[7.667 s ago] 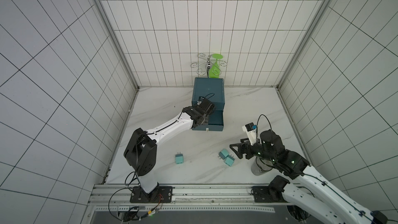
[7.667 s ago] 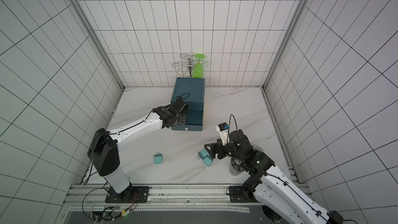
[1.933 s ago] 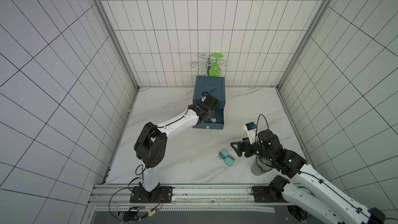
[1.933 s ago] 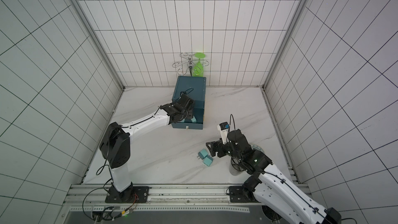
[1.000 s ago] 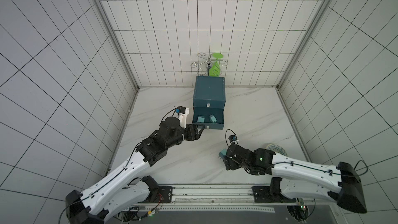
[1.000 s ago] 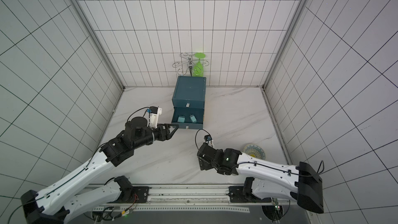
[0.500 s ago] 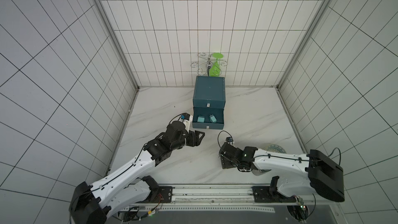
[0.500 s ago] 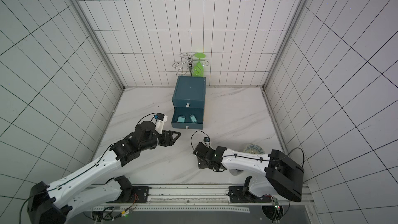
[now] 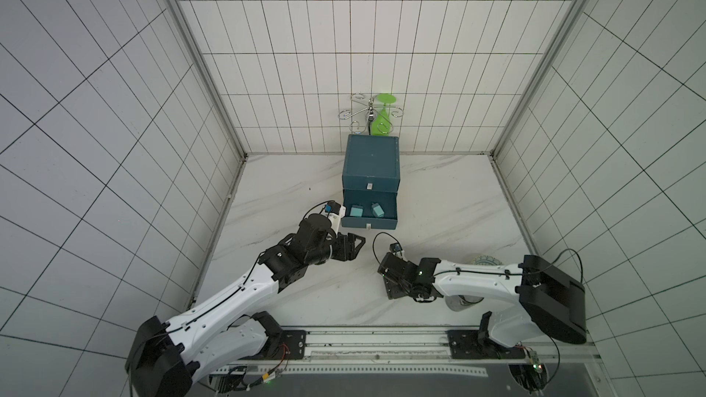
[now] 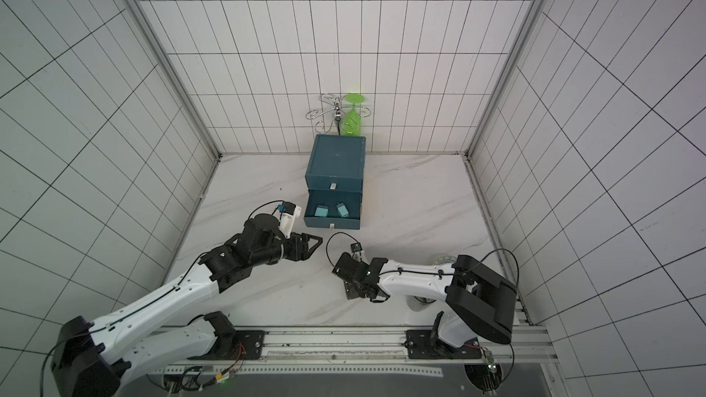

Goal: Place the plugs into the drawer by color
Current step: Pick up the plug from the center of the board.

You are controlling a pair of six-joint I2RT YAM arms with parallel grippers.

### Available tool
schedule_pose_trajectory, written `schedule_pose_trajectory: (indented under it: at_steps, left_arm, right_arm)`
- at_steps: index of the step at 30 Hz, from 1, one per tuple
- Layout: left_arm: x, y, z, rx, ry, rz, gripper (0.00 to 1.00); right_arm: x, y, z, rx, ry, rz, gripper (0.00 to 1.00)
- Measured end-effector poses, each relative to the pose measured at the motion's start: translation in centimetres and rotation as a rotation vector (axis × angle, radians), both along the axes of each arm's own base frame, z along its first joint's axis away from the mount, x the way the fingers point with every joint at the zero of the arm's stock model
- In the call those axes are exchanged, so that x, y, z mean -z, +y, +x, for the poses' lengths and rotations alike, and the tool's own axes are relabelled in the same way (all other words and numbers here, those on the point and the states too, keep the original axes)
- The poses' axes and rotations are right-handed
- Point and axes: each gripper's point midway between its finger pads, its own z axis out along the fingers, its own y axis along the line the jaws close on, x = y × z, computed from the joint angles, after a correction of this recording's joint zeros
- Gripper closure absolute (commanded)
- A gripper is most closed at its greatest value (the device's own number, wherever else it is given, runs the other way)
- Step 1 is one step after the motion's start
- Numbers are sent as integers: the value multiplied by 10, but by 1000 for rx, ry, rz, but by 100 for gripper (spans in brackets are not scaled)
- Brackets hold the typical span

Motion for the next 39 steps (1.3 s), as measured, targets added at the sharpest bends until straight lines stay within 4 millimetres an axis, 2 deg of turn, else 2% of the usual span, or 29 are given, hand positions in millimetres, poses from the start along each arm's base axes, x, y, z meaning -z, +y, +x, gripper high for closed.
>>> schedule_pose_trajectory:
  at_steps: [8, 13, 17, 22, 33, 39]
  left_arm:
    - [-3, 0, -1, 4, -5, -7, 29]
    - [2, -2, -2, 17, 10, -3, 30]
    - [8, -4, -2, 24, 30, 7, 30]
    - [8, -4, -2, 24, 29, 6, 30]
    - [6, -6, -5, 38, 33, -3, 30]
    - [6, -7, -6, 46, 37, -7, 30]
  right_arm:
    - [-2, -23, -9, 9, 16, -42, 24]
    - [-1, -20, -9, 8, 19, -28, 31]
    - [0, -12, -9, -9, 25, -1, 34]
    - [1, -11, -7, -4, 24, -1, 37]
    - [-4, -19, -3, 21, 11, 46, 64]
    - [-8, -20, -1, 7, 19, 61, 68]
